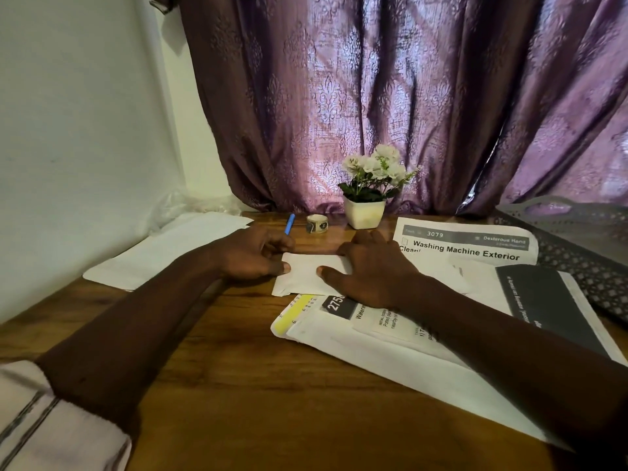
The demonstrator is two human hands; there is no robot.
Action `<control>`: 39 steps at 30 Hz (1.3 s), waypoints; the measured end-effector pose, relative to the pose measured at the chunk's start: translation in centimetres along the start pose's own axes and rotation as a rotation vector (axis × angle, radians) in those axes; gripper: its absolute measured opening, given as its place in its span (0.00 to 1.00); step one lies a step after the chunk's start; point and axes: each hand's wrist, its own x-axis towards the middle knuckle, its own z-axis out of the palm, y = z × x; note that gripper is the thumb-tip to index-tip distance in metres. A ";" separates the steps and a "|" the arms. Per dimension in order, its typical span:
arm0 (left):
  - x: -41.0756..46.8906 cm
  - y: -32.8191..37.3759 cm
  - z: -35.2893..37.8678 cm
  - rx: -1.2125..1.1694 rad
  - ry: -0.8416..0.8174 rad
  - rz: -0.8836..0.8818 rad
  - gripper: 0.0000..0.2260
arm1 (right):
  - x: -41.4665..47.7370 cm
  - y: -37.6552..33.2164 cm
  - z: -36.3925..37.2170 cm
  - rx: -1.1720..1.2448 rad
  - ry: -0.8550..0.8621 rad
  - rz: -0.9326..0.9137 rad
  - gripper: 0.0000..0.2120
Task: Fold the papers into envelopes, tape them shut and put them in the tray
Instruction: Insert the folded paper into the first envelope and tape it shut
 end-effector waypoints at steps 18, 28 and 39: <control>-0.1 0.4 -0.1 -0.055 0.046 -0.022 0.21 | 0.1 0.6 0.2 0.026 0.042 -0.021 0.38; -1.0 0.8 -1.3 -0.232 0.138 0.123 0.08 | -0.4 -0.3 -0.7 -0.086 0.539 -0.166 0.28; -3.1 -0.5 -3.6 0.060 0.420 0.277 0.09 | -1.6 -1.3 -2.1 -0.078 0.715 -0.467 0.12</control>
